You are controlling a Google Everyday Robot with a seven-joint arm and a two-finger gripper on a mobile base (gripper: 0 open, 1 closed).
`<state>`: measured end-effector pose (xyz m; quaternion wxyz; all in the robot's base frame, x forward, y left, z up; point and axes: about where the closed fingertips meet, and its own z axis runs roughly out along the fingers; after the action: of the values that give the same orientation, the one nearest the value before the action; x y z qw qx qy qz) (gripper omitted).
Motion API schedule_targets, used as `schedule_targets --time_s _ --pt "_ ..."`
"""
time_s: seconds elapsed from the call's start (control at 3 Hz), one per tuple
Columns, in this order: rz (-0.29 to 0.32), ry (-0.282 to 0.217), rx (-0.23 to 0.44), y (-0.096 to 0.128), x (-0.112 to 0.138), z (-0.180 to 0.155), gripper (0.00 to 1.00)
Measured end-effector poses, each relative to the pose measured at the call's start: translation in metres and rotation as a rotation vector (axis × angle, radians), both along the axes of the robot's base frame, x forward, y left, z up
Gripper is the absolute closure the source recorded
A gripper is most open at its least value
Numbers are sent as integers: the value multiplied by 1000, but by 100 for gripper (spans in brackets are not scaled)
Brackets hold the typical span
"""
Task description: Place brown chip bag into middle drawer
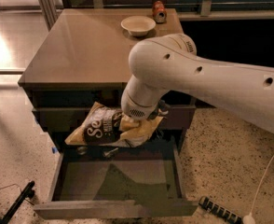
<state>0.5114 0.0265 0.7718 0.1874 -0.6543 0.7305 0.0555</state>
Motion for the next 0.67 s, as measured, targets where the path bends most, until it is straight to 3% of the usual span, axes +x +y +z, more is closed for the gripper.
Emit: schedule_targets --time_s 0.67 --pt "13 27 36 9 -3 -45 100"
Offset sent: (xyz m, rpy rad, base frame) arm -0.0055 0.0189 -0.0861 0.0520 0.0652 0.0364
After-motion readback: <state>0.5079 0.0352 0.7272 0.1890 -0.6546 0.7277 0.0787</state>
